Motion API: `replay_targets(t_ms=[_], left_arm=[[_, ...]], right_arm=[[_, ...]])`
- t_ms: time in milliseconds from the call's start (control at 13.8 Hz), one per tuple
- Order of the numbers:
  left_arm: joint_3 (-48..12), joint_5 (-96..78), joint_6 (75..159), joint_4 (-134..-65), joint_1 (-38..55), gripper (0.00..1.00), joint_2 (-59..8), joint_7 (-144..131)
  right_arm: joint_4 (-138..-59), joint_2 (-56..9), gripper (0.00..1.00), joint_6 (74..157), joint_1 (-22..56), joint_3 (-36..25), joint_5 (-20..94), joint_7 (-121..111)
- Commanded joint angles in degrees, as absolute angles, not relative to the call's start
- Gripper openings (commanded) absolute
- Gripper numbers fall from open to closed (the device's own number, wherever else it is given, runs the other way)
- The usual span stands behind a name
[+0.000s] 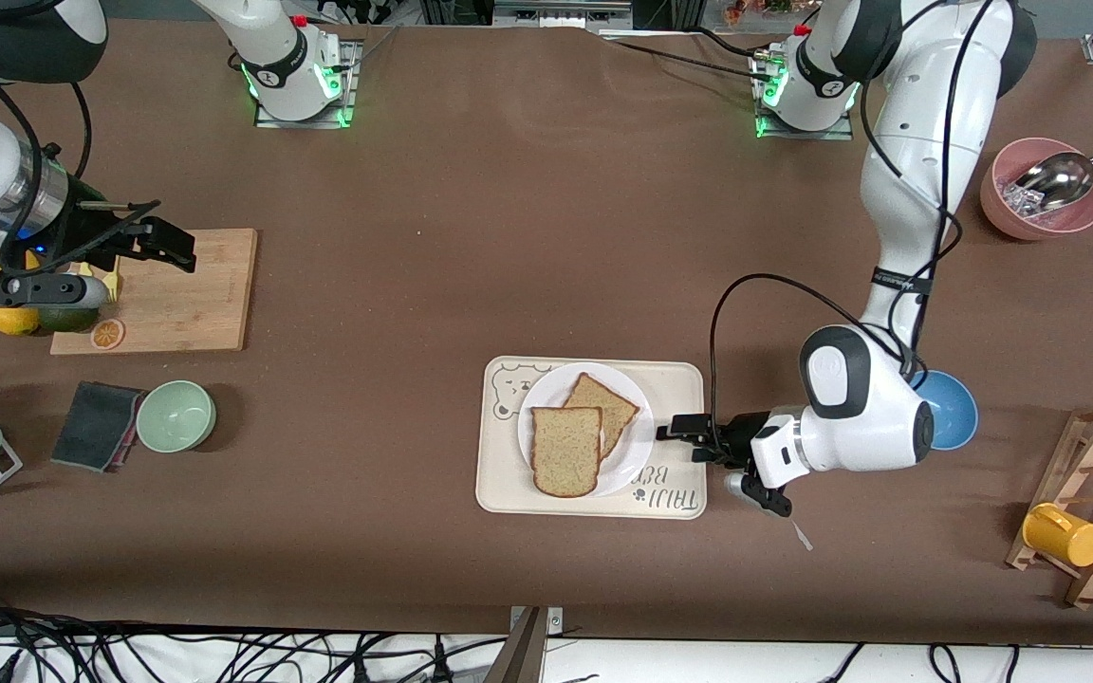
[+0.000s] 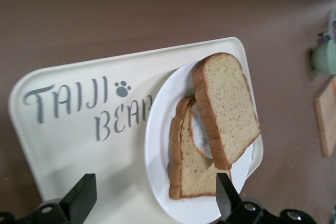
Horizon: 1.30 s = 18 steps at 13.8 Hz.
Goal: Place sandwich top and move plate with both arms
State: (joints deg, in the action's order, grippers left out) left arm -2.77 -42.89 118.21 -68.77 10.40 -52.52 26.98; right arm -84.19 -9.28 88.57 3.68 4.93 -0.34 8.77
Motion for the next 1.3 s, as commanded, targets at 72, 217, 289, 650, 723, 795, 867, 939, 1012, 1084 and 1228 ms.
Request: replay_targets(t_ms=[72,217,289,650,723,795,867,939,1012,1084,1228], left_arm=[[-2.2,-30.0,112.6,-70.2,10.5,1.00,-46.4,19.6],[-2.2,-21.4,108.9,-70.1,10.5,1.00,-42.8,14.6],[-2.2,-17.8,106.6,-70.1,10.5,1.00,-40.9,12.5],[-2.2,-6.6,93.3,-70.4,9.8,1.00,-30.1,4.9],[-2.3,-4.6,91.8,-70.5,9.7,1.00,-28.1,3.4],[-2.2,-3.1,91.2,-71.0,9.8,1.00,-25.8,2.2],[-2.4,-1.3,91.5,-73.6,9.6,1.00,-22.5,0.7],[-2.5,-0.4,91.8,-77.4,8.8,1.00,-18.5,0.2],[-2.6,0.2,92.5,-82.0,8.0,1.00,-14.3,0.3],[-3.0,-0.3,93.2,-86.4,6.1,1.00,-10.9,0.7],[-5.2,0.7,94.3,-91.7,3.2,1.00,-5.5,0.1]], right_arm=[[-84.8,-8.8,1.00,89.3,4.1,5.1,-1.1,9.9],[-85.0,-8.8,1.00,89.8,4.1,5.1,-0.8,9.9],[-85.2,-9.0,1.00,90.5,4.1,5.1,-0.4,10.0],[-85.3,-9.2,1.00,90.9,3.7,4.8,-0.2,10.2],[-85.3,-9.0,1.00,90.6,3.7,4.9,-0.1,10.1],[-84.8,-9.0,1.00,90.6,3.7,5.0,0.0,9.5],[-84.8,-9.0,1.00,90.6,3.8,5.1,0.3,9.4],[-84.8,-9.0,1.00,90.5,3.8,5.1,0.5,9.6],[-84.9,-9.0,1.00,90.4,3.8,5.1,0.5,9.8],[-84.8,-9.0,1.00,89.5,3.8,4.9,0.5,9.8],[-84.6,-9.0,1.00,89.2,3.7,4.3,0.8,9.8]])
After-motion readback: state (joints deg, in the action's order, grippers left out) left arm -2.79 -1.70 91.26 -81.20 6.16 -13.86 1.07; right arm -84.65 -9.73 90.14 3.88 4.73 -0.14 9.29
